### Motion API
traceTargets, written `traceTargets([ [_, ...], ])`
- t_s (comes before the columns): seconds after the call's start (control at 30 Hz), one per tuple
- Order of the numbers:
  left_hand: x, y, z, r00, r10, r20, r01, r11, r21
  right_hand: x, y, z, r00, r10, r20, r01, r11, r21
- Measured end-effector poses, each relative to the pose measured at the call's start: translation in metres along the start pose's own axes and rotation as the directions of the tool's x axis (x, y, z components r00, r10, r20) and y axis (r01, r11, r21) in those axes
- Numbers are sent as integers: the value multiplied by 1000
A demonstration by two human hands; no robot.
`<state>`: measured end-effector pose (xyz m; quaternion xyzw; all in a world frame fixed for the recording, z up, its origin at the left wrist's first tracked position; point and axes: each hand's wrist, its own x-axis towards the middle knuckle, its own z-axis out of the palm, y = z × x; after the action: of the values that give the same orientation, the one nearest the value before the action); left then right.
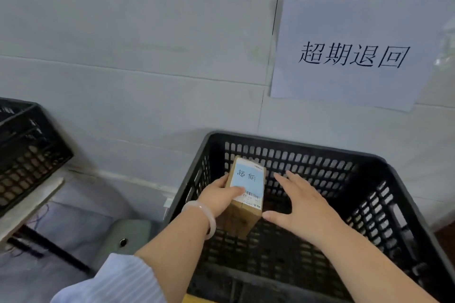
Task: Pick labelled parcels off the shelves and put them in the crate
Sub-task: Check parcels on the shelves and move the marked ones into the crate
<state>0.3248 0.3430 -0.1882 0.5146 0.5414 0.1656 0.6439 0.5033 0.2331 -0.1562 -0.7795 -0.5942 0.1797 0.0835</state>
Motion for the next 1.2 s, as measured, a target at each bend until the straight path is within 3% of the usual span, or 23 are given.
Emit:
traceTargets([
  [0.27, 81, -11, 6, 988, -148, -35, 151, 982, 109, 66, 25, 25, 984, -18, 179, 26, 999, -41],
  [0.53, 114, -51, 0, 978, -209, -24, 208, 940, 270, 91, 38, 55, 959, -18, 283, 0, 998, 62],
  [0.73, 119, -55, -5, 984, -135, -116, 171, 893, 417, 94, 46, 65, 947, 9, 320, -36, 996, 79],
  [0.97, 110, -46, 3, 994, -39, -101, 91, 805, 587, 94, 42, 64, 946, 2, 323, -31, 996, 85],
  [1.1, 106, -45, 10, 990, -78, -117, 139, 687, 713, 93, 41, 64, 948, -8, 318, -22, 996, 90],
  [1.2, 108, -49, 9, 982, -64, -178, 175, 666, 726, 92, 40, 65, 947, -15, 322, -13, 996, 85],
])
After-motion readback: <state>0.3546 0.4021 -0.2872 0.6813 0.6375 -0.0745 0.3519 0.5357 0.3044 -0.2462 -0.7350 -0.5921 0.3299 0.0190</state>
